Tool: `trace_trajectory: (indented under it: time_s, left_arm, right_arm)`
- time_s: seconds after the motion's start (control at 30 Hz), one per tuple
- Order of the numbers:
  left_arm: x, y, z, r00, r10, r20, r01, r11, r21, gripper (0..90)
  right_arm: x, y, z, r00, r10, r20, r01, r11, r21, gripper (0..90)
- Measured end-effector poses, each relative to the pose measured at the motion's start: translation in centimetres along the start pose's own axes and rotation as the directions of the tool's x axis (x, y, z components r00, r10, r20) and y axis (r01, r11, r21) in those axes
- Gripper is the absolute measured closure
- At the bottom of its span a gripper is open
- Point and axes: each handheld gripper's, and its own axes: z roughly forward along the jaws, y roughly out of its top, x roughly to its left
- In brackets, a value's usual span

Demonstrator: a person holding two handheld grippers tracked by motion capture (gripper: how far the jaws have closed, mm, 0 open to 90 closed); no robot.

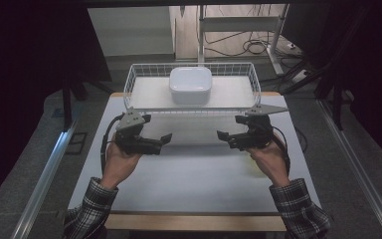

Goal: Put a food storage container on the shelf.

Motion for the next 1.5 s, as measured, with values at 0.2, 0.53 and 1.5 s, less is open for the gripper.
trace_trajectory:
  time_s: [0.2,0.53,1.5]
  left_arm:
    - [-0.4,-2.1,-0.3,0.9997,0.022,0.007,-0.022,0.9997,0.01,4.3]
    - [-1.3,-5.2,-0.7,0.9998,-0.011,0.018,0.01,0.9999,0.009,4.4]
    - [-2.6,-13.1,-1.5,0.9993,-0.019,-0.032,0.021,0.9962,0.085,3.3]
  right_arm:
    - [0.1,-2.1,-0.5,1.0,-0.007,0.005,0.007,1.0,0.012,9.6]
    - [-0.1,-5.3,-1.5,0.9999,0.008,0.011,-0.008,1.0,0.012,7.5]
    - [1.7,-12.6,-1.4,0.9988,-0.005,0.05,-0.002,0.992,0.127,6.9]
